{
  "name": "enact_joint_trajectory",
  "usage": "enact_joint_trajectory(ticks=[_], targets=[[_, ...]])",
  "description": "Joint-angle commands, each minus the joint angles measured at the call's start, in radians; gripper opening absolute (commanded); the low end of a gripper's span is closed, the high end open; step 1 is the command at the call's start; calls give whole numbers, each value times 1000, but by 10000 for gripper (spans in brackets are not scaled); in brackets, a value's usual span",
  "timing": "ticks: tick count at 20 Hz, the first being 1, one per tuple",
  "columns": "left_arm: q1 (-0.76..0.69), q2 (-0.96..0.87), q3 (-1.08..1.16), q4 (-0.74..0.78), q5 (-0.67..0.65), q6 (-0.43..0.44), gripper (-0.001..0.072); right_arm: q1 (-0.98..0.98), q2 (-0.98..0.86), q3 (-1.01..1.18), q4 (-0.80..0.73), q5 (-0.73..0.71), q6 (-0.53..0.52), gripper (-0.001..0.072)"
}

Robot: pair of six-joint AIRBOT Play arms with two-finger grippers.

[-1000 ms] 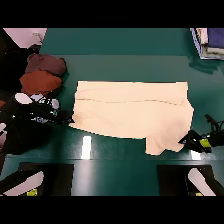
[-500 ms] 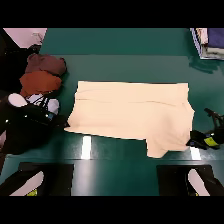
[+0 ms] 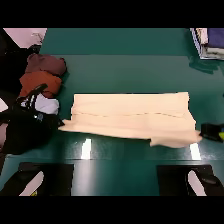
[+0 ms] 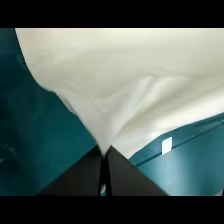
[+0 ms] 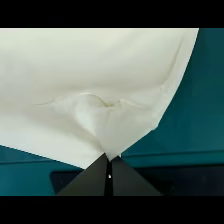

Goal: Fold the shirts.

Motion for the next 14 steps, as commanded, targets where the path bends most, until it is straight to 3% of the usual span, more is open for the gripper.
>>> enact_joint_trajectory(ticks=[1,5,11,12,13,14], targets=[[1,-129,61,-6,152,-2,25,72,-215,145,-7,-153,11,11],[1,-362,163,-25,220,17,25,83,-506,311,-6,-206,9,11],[1,-579,298,-156,298,72,27,82,-761,532,21,-245,8,14],[1,-586,307,-155,315,69,170,74,-792,565,62,-254,6,15],[1,-586,315,-156,333,57,493,58,-822,597,137,-261,-18,63],[2,-586,329,-155,334,35,617,38,-849,623,222,-265,-47,281]])
